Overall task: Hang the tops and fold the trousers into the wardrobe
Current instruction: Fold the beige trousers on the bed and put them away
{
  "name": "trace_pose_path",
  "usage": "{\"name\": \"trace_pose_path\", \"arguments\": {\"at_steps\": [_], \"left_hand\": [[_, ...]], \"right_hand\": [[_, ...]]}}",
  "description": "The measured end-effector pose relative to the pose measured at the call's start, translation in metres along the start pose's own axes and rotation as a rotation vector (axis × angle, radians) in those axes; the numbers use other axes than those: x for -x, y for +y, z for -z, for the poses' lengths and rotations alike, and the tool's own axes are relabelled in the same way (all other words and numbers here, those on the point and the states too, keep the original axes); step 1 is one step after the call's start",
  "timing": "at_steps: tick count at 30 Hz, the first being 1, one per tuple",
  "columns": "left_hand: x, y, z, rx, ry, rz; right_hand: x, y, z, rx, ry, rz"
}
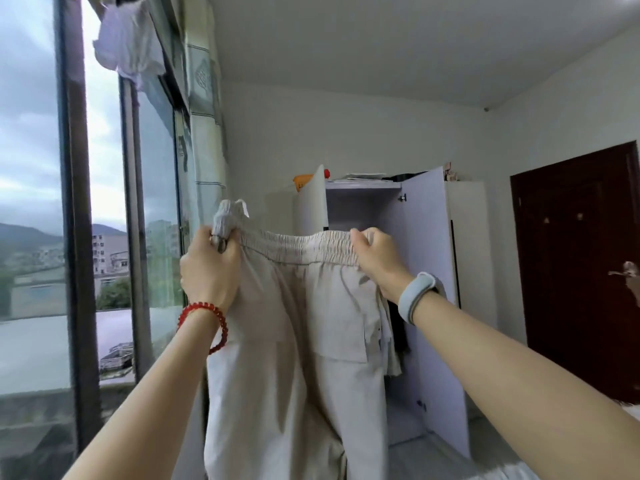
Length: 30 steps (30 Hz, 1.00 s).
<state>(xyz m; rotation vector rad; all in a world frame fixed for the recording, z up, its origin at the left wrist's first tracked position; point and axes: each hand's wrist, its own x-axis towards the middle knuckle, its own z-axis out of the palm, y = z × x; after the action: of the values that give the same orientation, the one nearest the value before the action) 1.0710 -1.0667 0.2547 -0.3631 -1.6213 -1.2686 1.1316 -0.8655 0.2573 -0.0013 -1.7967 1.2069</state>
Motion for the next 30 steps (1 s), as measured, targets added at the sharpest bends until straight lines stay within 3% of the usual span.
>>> {"name": "trace_pose_path", "arguments": {"at_steps": [4, 6, 8, 10, 15, 18, 21, 25, 30], "left_hand": [[0.039, -0.043, -0.007, -0.037, -0.505, 0.184], [0.071, -0.064, -0.008, -0.036, -0.631, 0.275], [0.096, -0.079, -0.007, -0.028, -0.651, 0.359], [0.106, -0.086, -0.004, -0.001, -0.587, 0.414], [0.083, -0.066, 0.003, 0.146, -0.309, 0.313], [0.097, -0.057, 0.0, 0.174, -0.429, 0.234], [0.126, -0.074, -0.003, 0.063, -0.508, 0.339], [0.159, -0.088, -0.001, 0.044, -0.574, 0.466], [0.22, -0.081, -0.01, 0.127, -0.691, 0.471]], "right_hand": [[0.038, 0.054, -0.001, 0.055, -0.231, -0.295], [0.066, 0.079, -0.001, -0.069, -0.291, -0.468], [0.09, 0.096, 0.0, -0.14, -0.319, -0.579], [0.101, 0.106, 0.004, -0.105, -0.311, -0.568], [0.073, 0.089, 0.016, -0.024, -0.037, -0.268], [0.077, 0.083, 0.017, 0.05, -0.035, -0.203], [0.101, 0.11, 0.027, 0.192, -0.066, -0.306], [0.133, 0.143, 0.037, 0.135, 0.017, -0.45], [0.181, 0.149, 0.027, 0.047, -0.074, -0.542]]}}
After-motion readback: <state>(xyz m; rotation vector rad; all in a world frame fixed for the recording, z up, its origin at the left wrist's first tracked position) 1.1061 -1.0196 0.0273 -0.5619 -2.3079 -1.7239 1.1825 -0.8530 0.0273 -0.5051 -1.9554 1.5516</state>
